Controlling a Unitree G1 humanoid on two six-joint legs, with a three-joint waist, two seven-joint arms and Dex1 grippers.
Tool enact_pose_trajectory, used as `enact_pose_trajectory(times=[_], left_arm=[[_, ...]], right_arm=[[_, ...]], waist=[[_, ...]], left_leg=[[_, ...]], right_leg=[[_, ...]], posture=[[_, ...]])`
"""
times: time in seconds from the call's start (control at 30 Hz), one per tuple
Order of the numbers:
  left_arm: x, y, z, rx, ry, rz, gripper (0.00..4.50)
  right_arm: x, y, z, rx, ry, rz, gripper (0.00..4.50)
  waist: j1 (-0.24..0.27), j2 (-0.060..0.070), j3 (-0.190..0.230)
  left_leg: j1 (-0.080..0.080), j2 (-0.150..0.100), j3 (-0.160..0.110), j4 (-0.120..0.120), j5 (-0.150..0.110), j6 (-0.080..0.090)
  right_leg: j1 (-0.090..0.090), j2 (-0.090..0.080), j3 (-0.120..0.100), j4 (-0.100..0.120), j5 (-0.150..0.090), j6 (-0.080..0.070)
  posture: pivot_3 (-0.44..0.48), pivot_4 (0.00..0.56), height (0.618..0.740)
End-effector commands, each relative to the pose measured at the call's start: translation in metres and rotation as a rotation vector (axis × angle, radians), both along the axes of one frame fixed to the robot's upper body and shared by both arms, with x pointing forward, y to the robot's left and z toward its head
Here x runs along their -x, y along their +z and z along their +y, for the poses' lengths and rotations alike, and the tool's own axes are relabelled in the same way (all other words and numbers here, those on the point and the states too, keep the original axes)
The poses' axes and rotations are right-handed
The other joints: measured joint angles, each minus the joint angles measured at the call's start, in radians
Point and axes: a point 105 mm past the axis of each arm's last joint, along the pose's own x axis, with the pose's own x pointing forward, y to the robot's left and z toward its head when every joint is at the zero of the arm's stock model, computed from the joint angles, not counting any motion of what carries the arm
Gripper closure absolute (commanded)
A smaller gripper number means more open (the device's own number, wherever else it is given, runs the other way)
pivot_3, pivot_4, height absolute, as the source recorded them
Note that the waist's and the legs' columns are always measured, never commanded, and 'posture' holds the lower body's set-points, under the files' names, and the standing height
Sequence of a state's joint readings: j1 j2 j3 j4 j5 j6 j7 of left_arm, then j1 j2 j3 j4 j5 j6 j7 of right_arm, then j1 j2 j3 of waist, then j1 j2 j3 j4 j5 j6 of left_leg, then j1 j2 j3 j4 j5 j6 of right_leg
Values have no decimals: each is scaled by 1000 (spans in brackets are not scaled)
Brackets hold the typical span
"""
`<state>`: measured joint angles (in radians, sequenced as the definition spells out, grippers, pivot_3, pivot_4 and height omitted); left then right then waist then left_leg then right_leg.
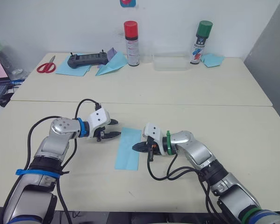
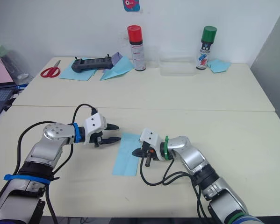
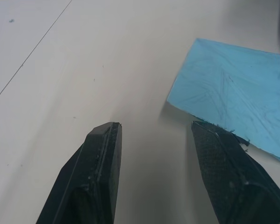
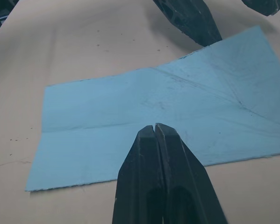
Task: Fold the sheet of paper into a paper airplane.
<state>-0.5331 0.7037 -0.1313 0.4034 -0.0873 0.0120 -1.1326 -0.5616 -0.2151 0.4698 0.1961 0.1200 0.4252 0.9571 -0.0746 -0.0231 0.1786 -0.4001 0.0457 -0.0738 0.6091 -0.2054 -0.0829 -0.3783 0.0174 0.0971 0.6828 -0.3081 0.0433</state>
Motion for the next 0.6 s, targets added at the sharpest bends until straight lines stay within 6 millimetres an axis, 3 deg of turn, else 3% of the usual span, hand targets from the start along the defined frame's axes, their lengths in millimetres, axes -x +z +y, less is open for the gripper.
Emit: enact_pose_trajectory(times=[0.03,0.6], left_arm=[[-3,11,-3,-5,-27,-41,1809],[6,17,-7,14,-65,-2,1809]], right_arm=[[-9,-12,-13,52,-86,14,4500],[-10,-14,-13,49,-97,18,4500]], waist=[[0,0,0],[0,0,0]], left_leg=[[0,0,0,0,0,0],[0,0,0,0,0,0]], right_leg=[[0,0,0,0,0,0],[0,0,0,0,0,0]], posture=[[0,150,740],[0,150,740]])
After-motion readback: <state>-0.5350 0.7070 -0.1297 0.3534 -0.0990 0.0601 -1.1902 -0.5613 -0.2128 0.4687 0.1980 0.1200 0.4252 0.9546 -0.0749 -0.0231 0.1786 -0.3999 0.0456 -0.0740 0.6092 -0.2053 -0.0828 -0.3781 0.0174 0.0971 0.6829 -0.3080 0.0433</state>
